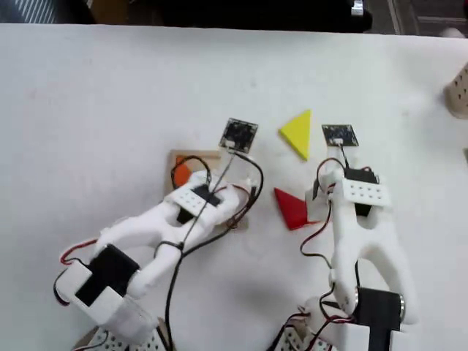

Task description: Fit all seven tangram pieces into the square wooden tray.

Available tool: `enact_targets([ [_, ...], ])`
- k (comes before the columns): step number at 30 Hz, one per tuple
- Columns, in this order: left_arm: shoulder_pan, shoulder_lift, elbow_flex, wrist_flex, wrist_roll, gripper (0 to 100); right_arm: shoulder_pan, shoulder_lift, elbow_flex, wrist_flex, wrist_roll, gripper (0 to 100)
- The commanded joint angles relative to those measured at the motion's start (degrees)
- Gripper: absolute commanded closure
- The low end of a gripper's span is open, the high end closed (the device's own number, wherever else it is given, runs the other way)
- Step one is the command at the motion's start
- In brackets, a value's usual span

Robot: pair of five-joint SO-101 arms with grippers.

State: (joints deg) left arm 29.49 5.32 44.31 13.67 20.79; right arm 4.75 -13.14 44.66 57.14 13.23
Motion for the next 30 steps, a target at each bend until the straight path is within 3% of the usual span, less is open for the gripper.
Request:
enact_targets([
  [1,-2.8,-1.9,-2.5,5.1,0.6,98,0.5,-2.2,-0.3,-0.8,0.7,97.8],
  [8,-4.7,-2.9,-2.5,11.0,0.4,98,0.5,-2.2,-0.2,-0.8,2.2,97.8],
  [30,-8.1,-3.2,-3.0,16.7,0.3,98,0.4,-2.1,-0.1,-1.0,2.1,97.8],
])
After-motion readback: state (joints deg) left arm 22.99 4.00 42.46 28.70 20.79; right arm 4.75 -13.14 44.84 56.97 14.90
